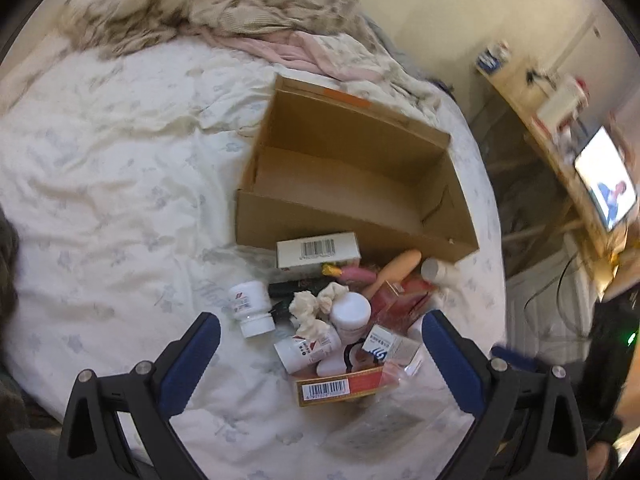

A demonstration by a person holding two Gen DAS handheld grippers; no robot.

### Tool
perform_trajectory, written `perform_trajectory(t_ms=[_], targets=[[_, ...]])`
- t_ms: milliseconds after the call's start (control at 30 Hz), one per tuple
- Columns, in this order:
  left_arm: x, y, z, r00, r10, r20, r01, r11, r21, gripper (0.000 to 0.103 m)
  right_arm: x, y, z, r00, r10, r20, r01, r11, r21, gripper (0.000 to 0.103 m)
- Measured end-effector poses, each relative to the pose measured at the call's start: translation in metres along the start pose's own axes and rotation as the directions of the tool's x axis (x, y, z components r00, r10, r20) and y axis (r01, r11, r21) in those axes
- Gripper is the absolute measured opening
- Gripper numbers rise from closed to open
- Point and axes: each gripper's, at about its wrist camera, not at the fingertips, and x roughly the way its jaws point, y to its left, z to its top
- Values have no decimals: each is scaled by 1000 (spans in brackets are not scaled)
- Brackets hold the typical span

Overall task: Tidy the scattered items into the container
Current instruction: 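Move the right tool down to the clear zip bag with blister pack, then grasp the zip bag with the right tool while the left tool grasps the red pack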

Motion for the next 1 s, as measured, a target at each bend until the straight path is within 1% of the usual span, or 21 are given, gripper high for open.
perform_trajectory(t_ms=[67,133,167,200,267,300,333,367,400,433,467,533,567,600,667,700,800,900,967,1000], targets=[[2,3,1,999,25,-24,-25,1000,-6,101,10,6,-9,998,17,-57,-15,999,28,86],[6,3,2,998,40,-47,-40,999,4,101,26,12,-23,992,46,-119,-39,998,56,86],[8,3,1,998,40,-57,-40,999,5,101,36,18,-31,987,46,-153,-38,998,55,86],[8,4,0,997,37,-62,-37,999,5,101,46,24,-37,984,25,-175,-19,999,35,86],[8,6,-1,997,26,-67,-26,1000,5,101,64,33,-49,980,-40,-194,36,999,-24,86],[8,6,-2,997,24,-68,-23,1000,9,101,70,34,-52,979,-45,-199,39,999,-31,86],[8,6,-2,997,24,-69,-23,1000,12,101,75,34,-55,977,-31,-209,28,999,-17,86],[8,6,-3,997,24,-71,-23,1000,15,101,79,34,-56,977,-16,-212,16,1000,-4,74],[9,7,-3,997,20,-75,-19,1000,15,101,81,34,-55,977,-17,-212,19,1000,3,44],[10,9,-4,997,17,-80,-16,1000,13,101,85,33,-54,977,-24,-213,26,1000,6,39],[11,10,-4,996,17,-85,-16,1000,11,101,89,31,-53,976,-11,-216,15,1000,19,41],[16,13,-5,994,19,-105,-19,1000,4,101,92,26,-52,978,26,-206,-19,999,37,38],[19,14,-6,992,15,-123,-15,1000,1,101,91,24,-52,978,41,-203,-32,998,46,35],[22,15,-7,990,12,-139,-12,1000,-1,101,90,23,-52,978,57,-202,-47,997,54,27],[28,16,-10,985,3,-172,-3,1000,-2,101,81,23,-54,977,103,-189,-91,993,71,20],[31,15,-12,982,1,-190,-1,1000,2,101,74,24,-54,978,110,-176,-100,993,67,18],[38,10,-17,976,16,-217,-10,1000,27,101,46,26,-54,982,135,-130,-128,990,57,17],[44,5,-20,970,18,-243,-12,1000,26,101,5,26,-46,990,133,-37,-132,991,25,17],[51,2,-28,961,33,-276,-31,999,12,101,-26,24,-36,994,89,55,-88,996,-19,17],[56,-1,-32,955,43,-293,-40,999,16,101,-37,21,-31,994,76,84,-73,997,-30,17]])
